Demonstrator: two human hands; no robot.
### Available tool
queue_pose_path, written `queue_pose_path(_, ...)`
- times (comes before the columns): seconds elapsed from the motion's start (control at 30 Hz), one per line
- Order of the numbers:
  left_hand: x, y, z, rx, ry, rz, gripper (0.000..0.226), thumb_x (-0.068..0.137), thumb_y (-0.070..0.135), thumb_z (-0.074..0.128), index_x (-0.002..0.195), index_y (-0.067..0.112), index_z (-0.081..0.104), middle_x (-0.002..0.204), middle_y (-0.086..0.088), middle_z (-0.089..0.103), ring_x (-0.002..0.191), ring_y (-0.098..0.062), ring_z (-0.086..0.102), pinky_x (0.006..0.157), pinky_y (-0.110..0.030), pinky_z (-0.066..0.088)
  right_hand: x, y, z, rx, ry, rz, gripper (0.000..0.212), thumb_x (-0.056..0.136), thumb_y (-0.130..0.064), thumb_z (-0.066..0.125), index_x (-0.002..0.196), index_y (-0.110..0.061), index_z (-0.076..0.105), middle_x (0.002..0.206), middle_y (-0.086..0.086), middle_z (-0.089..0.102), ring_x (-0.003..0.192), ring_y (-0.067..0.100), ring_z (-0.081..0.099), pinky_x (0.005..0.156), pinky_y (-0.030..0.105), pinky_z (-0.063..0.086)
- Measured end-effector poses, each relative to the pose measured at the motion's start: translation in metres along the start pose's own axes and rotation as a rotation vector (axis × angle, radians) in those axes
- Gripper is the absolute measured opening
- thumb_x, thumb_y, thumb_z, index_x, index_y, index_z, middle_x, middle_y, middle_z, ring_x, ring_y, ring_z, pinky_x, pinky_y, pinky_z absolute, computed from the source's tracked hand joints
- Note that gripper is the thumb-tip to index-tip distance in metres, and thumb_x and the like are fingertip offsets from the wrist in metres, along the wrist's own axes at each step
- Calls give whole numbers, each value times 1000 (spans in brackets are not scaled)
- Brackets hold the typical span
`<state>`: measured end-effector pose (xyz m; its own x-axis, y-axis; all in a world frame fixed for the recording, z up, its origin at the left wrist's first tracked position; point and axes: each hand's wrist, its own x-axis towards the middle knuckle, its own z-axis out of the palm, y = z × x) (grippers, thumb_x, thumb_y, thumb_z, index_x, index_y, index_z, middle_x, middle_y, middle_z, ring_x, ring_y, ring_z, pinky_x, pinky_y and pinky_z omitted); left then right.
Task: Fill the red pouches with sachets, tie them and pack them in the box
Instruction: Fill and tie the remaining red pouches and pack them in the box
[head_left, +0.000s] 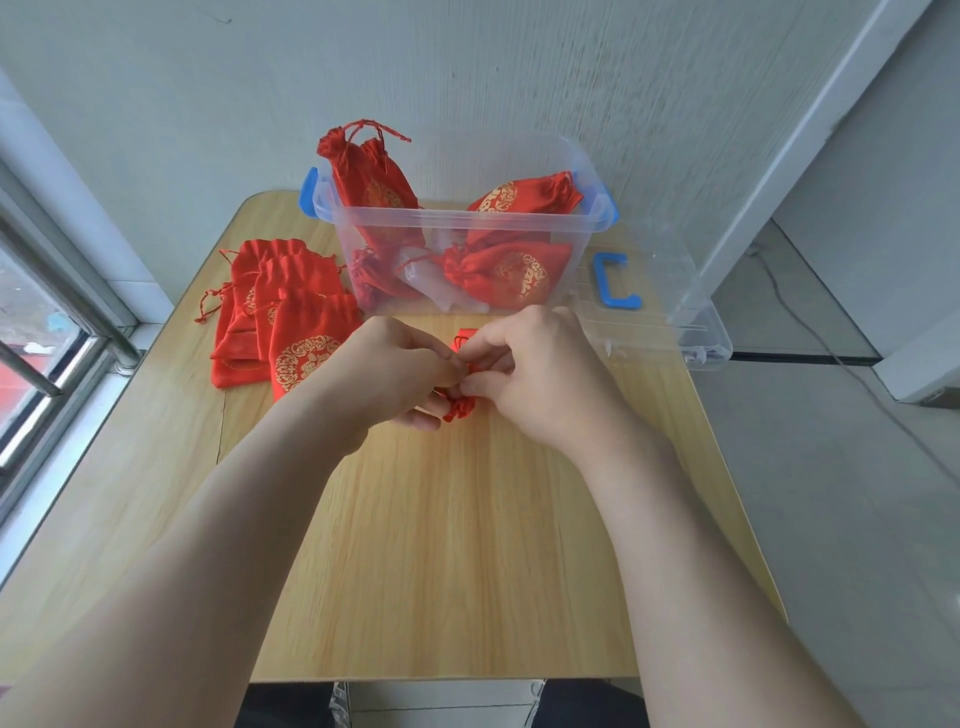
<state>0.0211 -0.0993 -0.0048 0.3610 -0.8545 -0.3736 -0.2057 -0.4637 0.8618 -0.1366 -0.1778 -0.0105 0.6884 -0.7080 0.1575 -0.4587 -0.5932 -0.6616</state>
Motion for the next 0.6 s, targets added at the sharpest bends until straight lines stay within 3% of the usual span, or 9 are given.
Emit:
queue_pose_path(0.1,-1,-1,-1,7,-38,-22,13,100,13,71,93,8,80,86,-7,82,81,-19,79,76,-38,68,1,0,1,-39,-14,1,19,84,-11,87,92,-28,86,74,-12,76,69,-1,70,71,25,60)
queue_pose_path(0.2,-2,-2,-2,6,-50,-13,11,99,11,74,93,7,82,85,-5,82,77,-13,78,74,-35,67,2,0,3,-76,-8,-15,23,87,-7,82,89,-30,86,75,-12,75,71,1,68,71,28,59)
queue_pose_path(0.37,-1,0,0,-44,27,-16,6,92,9,79,89,7,84,84,-9,82,75,-15,76,74,-32,67,4,4,10,-115,32,-32,23,88,-4,73,85,-24,85,73,-2,74,73,20,70,66,41,61)
queue_pose_path(0.5,-2,2,5,-51,89,-1,4,87,5,83,88,9,83,73,-6,79,64,-9,73,67,-25,65,6,4,14,-187,50,-19,19,86,-3,67,80,-15,80,73,5,72,72,29,68,63,43,60)
queue_pose_path(0.6,0,0,9,13,162,53,14,82,9,87,92,16,81,82,-5,80,67,-11,72,69,-34,65,4,-1,13,-207,59,38,21,86,-4,69,80,-20,82,73,1,70,72,25,68,64,41,60)
